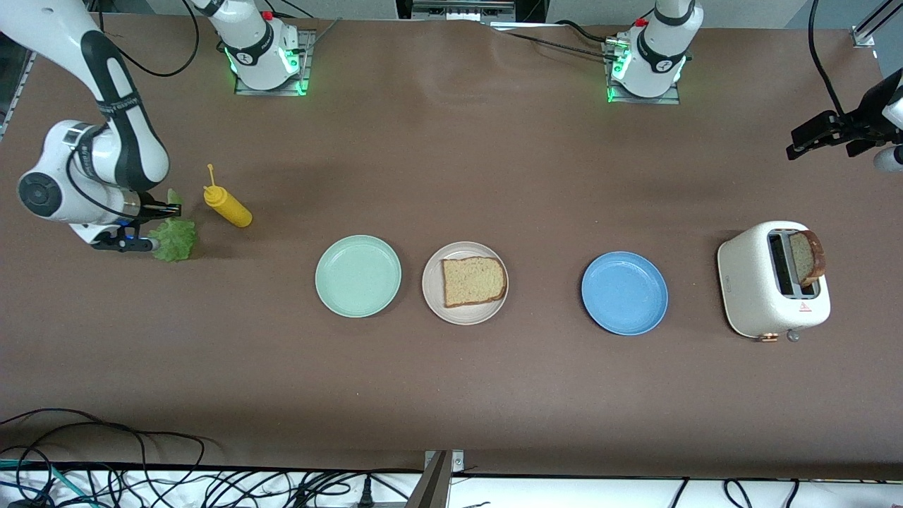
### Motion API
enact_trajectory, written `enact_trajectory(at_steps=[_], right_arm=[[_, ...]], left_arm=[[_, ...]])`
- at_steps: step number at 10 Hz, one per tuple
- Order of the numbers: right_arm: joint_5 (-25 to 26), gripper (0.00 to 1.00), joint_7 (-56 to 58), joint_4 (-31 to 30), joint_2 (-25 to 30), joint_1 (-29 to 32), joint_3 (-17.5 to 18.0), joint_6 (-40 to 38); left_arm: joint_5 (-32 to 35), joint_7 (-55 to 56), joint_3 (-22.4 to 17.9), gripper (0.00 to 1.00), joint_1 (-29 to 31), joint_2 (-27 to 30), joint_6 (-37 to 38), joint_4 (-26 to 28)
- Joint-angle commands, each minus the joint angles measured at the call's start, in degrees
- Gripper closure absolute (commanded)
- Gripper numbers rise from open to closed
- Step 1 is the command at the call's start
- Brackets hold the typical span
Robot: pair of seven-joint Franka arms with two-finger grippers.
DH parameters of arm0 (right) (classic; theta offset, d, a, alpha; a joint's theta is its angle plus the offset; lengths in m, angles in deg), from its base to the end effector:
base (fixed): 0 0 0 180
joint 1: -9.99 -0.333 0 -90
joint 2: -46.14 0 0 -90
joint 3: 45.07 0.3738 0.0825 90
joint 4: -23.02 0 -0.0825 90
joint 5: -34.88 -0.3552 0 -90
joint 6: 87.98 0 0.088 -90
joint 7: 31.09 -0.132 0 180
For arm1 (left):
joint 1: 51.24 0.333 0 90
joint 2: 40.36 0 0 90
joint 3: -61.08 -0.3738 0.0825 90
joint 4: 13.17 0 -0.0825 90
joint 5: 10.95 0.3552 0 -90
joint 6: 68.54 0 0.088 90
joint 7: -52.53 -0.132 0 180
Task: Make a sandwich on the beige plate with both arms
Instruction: 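Grasp the lettuce leaf stem with the right gripper and lift, then carry the lettuce leaf with the right gripper over the beige plate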
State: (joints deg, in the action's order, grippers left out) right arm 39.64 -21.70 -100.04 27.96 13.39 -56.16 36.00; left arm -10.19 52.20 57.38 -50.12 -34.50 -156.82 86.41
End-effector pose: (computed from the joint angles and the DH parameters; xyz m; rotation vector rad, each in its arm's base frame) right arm 0.5096 -0.1345 0.2883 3.0446 -0.0483 -0.4846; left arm 0.4769 0.0438 0.6327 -3.1333 -0.1214 0.1496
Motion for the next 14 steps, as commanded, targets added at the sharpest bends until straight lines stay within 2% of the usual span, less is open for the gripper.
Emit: enact_trajectory(at_steps=[1, 2, 4, 5, 7, 8, 9, 12, 14], right_arm=[[0.7, 1.00, 0.7, 9.5, 3.9, 0.2, 1.5, -14.5], [0.6, 1.00, 0.6, 16.3, 4.0, 0.2, 3.7, -22.3], [0.4, 1.00, 0.1, 27.4, 3.7, -0.2, 8.7, -32.1], [0.0, 1.00, -0.2, 31.2, 3.6, -0.3, 11.4, -34.7], [-0.1, 1.00, -0.3, 36.4, 3.2, -0.4, 19.7, -35.1], [0.0, 1.00, -2.1, 37.3, 2.4, -1.1, 24.1, -34.2], [0.0, 1.00, -5.3, 38.1, 1.2, -3.1, 26.5, -32.4], [-0.2, 1.00, -15.9, 38.1, -2.7, -14.9, 27.3, -20.0], [0.0, 1.00, -18.9, 38.1, -6.8, -20.9, 27.3, -10.0]], left_arm=[[0.8, 0.3, 0.2, 0.00, 0.2, -0.8, 0.5, -1.7], [0.8, 0.3, 0.2, 0.00, 0.2, -0.8, 0.5, -1.7], [0.9, 0.3, 0.2, 0.00, 0.4, -0.9, 0.5, -1.7], [0.8, 0.3, 0.2, 0.00, 0.9, -0.9, 0.5, -1.7], [0.8, 0.3, 0.1, 0.00, 1.1, -1.4, 0.5, -1.7], [0.8, 0.3, 0.1, 0.00, 1.1, -1.4, 0.5, -1.7], [0.8, 0.3, 0.1, 0.00, 1.1, -1.4, 0.5, -1.8], [0.8, 0.3, 0.1, 0.00, 1.1, -1.4, 0.5, -1.8], [0.8, 0.3, 0.1, 0.00, 1.2, -1.8, 0.5, -2.8]])
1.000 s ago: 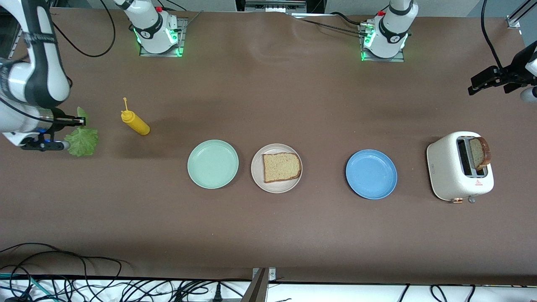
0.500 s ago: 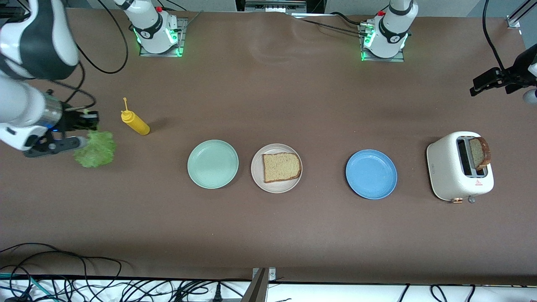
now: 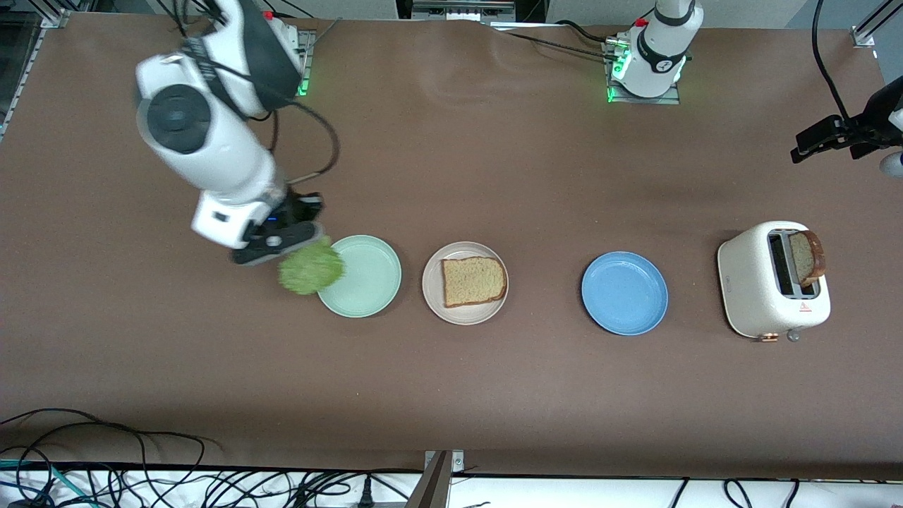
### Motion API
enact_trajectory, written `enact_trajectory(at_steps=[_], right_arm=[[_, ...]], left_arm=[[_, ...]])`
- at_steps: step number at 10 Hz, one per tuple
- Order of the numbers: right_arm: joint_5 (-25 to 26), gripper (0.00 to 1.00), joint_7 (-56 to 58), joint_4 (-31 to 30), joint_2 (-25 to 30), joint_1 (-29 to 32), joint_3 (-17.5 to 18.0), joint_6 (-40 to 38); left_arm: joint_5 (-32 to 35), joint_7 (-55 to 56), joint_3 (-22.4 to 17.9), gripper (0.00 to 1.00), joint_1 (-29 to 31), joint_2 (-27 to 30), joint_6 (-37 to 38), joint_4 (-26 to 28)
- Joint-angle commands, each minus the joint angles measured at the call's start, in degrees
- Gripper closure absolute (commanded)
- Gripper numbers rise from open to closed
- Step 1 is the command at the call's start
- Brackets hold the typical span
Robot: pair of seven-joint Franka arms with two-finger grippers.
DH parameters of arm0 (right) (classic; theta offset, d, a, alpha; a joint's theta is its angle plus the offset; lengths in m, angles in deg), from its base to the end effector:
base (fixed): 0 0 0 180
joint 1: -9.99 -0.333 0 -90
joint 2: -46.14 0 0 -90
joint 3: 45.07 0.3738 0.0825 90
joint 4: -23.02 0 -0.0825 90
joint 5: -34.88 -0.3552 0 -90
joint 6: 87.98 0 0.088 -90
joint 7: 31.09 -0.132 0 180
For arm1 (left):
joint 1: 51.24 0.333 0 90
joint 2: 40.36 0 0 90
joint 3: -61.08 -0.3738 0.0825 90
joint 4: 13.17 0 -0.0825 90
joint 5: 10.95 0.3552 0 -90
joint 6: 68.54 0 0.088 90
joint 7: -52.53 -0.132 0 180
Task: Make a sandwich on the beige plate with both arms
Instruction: 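Carry the lettuce leaf with the right gripper over the beige plate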
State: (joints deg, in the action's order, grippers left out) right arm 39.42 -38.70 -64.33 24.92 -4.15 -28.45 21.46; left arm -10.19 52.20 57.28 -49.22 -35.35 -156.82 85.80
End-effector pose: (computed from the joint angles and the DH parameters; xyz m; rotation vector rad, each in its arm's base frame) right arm 0.5880 0.3073 0.4941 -3.0398 -0.6306 -0.0308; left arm 0.4813 0.0525 0.6302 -3.1320 -0.1489 0.1562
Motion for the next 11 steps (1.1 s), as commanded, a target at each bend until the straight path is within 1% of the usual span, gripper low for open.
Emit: enact_trajectory(at_steps=[1, 3, 4, 6, 7, 8, 9, 10, 11], right_arm=[[0.1, 1.00, -2.3, 2.4, -6.1, -5.5, -0.4, 9.4], [0.5, 1.00, -2.3, 2.4, -11.2, -9.7, -0.5, 20.0], [1.8, 1.00, -2.3, 2.5, -14.3, -12.0, -0.7, 26.1], [9.7, 1.00, -1.9, 2.6, -20.7, -13.1, -0.6, 36.2], [11.6, 1.00, -0.3, 2.6, -22.8, -13.1, -0.6, 38.8], [12.0, 1.00, 1.4, 2.6, -24.3, -13.2, -0.6, 39.9], [12.1, 1.00, 2.8, 2.6, -25.2, -13.7, -0.6, 40.2], [13.2, 1.00, 3.0, 2.6, -25.5, -14.4, -0.7, 40.4], [15.9, 1.00, 3.0, 3.2, -26.7, -14.5, -0.7, 41.0]], left_arm=[[0.8, 0.2, 0.2, 0.00, 0.4, -1.1, 0.5, -2.2], [0.8, 0.2, 0.2, 0.00, 0.6, -1.1, 0.5, -2.2], [0.8, 0.2, 0.2, 0.00, 0.6, -1.2, 0.5, -2.2], [0.8, 0.2, 0.2, 0.00, 0.6, -1.2, 0.5, -2.2], [0.8, 0.2, 0.2, 0.00, 0.6, -1.2, 0.5, -2.2], [0.8, 0.2, 0.2, 0.00, 0.6, -1.2, 0.5, -2.2], [0.8, 0.2, 0.2, 0.00, 0.6, -1.2, 0.5, -2.2], [0.8, 0.2, 0.2, 0.00, 0.6, -1.2, 0.5, -2.2], [0.8, 0.2, 0.2, 0.00, 0.6, -1.2, 0.5, -2.2]])
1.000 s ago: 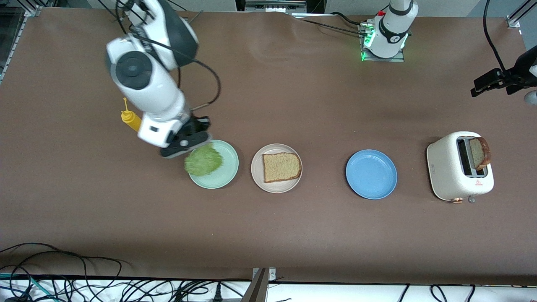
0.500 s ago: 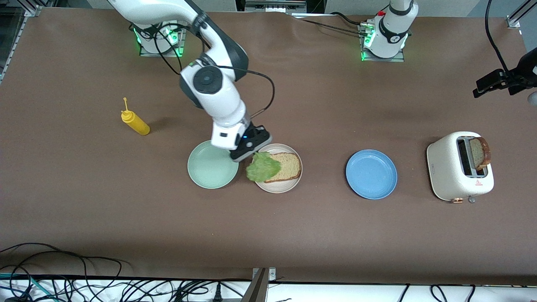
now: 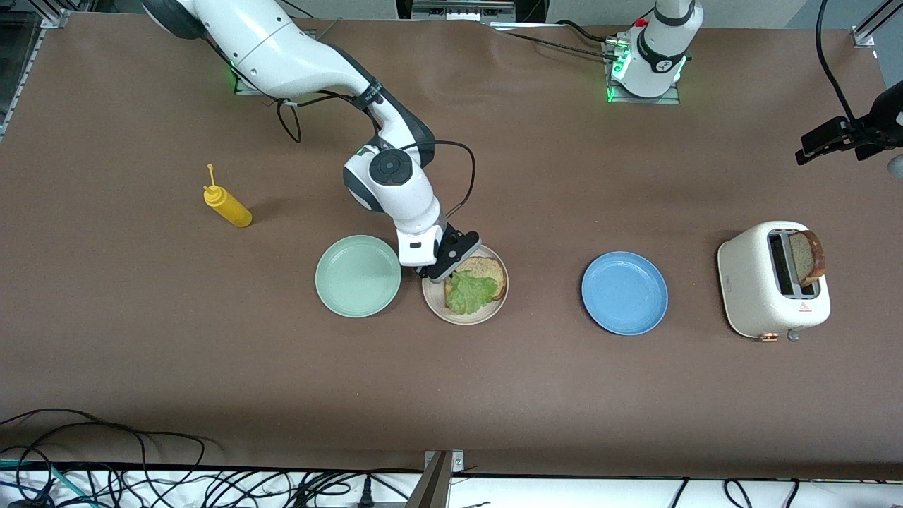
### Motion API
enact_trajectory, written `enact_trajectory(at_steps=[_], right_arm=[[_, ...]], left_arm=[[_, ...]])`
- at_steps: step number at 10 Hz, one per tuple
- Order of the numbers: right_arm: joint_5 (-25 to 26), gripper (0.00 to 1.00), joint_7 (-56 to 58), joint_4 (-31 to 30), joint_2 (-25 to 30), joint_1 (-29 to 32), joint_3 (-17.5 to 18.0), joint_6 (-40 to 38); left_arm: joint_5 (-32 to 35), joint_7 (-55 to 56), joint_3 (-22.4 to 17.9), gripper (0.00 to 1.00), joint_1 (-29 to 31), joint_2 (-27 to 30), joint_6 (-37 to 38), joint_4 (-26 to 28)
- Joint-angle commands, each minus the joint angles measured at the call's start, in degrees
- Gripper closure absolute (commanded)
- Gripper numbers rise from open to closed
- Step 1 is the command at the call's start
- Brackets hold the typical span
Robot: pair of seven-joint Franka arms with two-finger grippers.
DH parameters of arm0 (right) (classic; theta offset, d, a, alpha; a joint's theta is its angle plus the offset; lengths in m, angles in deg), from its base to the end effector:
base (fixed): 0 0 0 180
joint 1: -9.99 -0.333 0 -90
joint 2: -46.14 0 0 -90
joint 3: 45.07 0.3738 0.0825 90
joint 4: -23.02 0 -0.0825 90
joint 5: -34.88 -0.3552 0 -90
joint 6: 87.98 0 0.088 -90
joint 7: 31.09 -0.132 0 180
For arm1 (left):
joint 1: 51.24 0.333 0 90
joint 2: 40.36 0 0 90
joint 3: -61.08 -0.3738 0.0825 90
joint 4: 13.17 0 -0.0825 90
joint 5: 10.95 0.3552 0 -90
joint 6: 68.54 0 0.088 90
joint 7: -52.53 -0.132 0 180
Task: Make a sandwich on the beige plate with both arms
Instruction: 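Lower the lettuce onto the bread and open the right gripper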
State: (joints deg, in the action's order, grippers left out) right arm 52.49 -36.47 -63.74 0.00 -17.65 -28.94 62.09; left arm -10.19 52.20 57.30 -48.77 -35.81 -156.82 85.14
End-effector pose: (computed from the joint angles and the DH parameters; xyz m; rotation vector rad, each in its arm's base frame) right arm 0.5861 0.4954 0.2680 -2.7422 -1.1503 -0.4682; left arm 0.4842 0.0563 0.6313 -3.1313 -0.1608 0.1508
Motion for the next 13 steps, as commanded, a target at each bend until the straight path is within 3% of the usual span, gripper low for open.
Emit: enact_trajectory(at_steps=[1, 3, 4, 5, 10, 11, 13], right_arm=[[3.4, 1.00, 0.7, 3.5, -2.5, -1.4, -0.2, 0.3], [3.4, 1.00, 0.6, 4.0, -3.1, -2.0, -0.3, 0.6], [3.4, 0.58, 0.4, 4.0, -3.2, -2.0, -0.3, 0.6], [3.4, 0.03, 0.5, 4.1, -3.1, -1.9, -0.3, 0.7], [2.1, 0.00, 0.6, 3.9, 0.0, 0.6, -0.4, -0.5], [1.9, 0.01, 0.4, 3.4, 2.6, 2.0, -0.3, -4.9], [-6.9, 0.03, 0.6, 3.7, 9.7, 4.9, -0.4, -18.6]], left_arm=[[0.8, 0.2, 0.2, 0.00, 0.2, -0.8, 0.5, -1.5], [0.8, 0.2, 0.2, 0.00, 0.2, -0.8, 0.5, -1.6], [0.8, 0.2, 0.2, 0.00, 0.2, -0.8, 0.5, -1.5], [0.8, 0.2, 0.2, 0.00, 0.2, -0.8, 0.5, -1.5], [0.8, 0.2, 0.2, 0.00, 0.2, -0.8, 0.5, -1.5], [0.8, 0.2, 0.2, 0.00, 0.3, -0.8, 0.5, -1.6], [0.8, 0.2, 0.2, 0.00, 0.3, -0.8, 0.5, -1.6]])
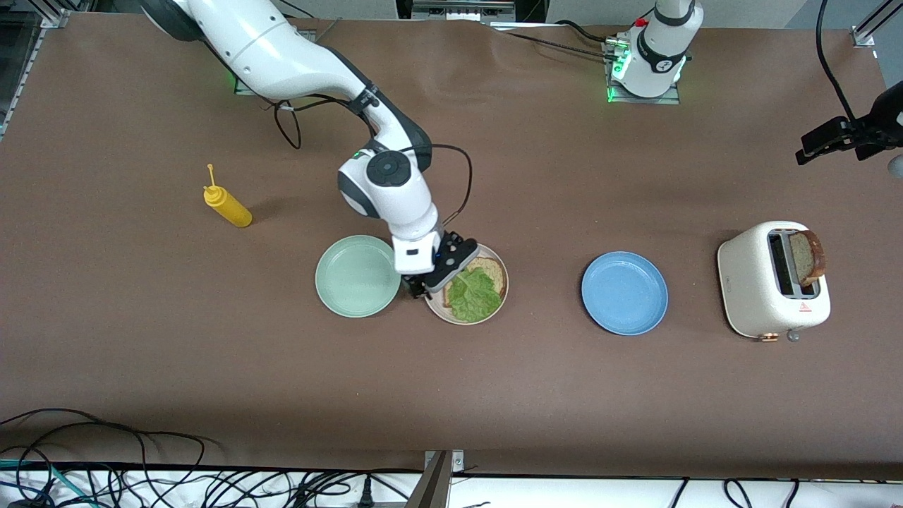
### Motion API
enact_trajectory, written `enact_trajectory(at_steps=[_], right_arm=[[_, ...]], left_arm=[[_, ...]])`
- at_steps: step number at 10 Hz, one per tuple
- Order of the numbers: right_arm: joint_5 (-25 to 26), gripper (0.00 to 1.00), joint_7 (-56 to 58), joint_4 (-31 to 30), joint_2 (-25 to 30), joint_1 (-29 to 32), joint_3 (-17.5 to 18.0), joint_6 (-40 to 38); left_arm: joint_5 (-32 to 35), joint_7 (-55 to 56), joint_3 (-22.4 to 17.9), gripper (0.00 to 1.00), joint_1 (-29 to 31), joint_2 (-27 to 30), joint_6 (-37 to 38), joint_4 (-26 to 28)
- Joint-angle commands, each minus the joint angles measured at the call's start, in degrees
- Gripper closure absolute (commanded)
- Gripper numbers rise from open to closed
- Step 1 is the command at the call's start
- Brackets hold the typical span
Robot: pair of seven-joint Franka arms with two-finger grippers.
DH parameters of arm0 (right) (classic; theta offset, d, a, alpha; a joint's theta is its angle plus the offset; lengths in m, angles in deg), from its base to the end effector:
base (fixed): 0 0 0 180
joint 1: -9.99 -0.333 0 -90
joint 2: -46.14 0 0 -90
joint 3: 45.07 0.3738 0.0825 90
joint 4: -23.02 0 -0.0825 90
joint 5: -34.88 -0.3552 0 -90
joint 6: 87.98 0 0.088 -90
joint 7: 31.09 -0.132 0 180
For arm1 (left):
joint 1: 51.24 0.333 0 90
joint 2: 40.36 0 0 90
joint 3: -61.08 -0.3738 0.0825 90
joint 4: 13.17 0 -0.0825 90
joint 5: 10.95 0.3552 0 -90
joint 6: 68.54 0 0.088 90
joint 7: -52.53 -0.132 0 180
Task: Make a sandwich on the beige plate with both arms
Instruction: 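Lower the lettuce onto the bread and open the right gripper, then withdraw the right gripper back beside the mustard bottle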
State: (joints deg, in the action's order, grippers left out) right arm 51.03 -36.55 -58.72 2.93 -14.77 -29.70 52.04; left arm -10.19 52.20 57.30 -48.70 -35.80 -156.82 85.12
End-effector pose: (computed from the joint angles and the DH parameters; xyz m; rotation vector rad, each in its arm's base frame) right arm 0.6276 0.4538 0.3224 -2.8506 -1.0379 -0.4367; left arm 0.4841 0.0569 0.6315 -3.1313 -0.1627 0.1500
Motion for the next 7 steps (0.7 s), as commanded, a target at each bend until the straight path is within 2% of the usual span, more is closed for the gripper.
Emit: enact_trajectory(at_steps=[1, 3, 4, 5, 7], right_arm=[[-7.1, 0.02, 0.6, -1.3, 10.2, 3.8, -0.1, -15.8], [-7.1, 0.00, 0.2, -1.3, 16.5, 7.8, -2.0, -28.2], [-7.2, 0.00, -0.2, -1.3, 19.4, 8.3, -4.5, -32.9], [-8.2, 0.00, -0.2, -1.3, 21.3, 8.3, -8.4, -35.4], [-8.9, 0.00, -0.3, -1.7, 24.4, 8.3, -13.6, -39.5]], left_arm=[[0.8, 0.2, 0.2, 0.00, 0.3, -0.8, 0.5, -1.5], [0.8, 0.2, 0.2, 0.00, 0.4, -0.8, 0.5, -1.5], [0.8, 0.2, 0.2, 0.00, 0.4, -0.8, 0.5, -1.6], [0.8, 0.2, 0.2, 0.00, 0.4, -0.8, 0.5, -1.6], [0.8, 0.2, 0.2, 0.00, 0.6, -0.8, 0.5, -1.6]])
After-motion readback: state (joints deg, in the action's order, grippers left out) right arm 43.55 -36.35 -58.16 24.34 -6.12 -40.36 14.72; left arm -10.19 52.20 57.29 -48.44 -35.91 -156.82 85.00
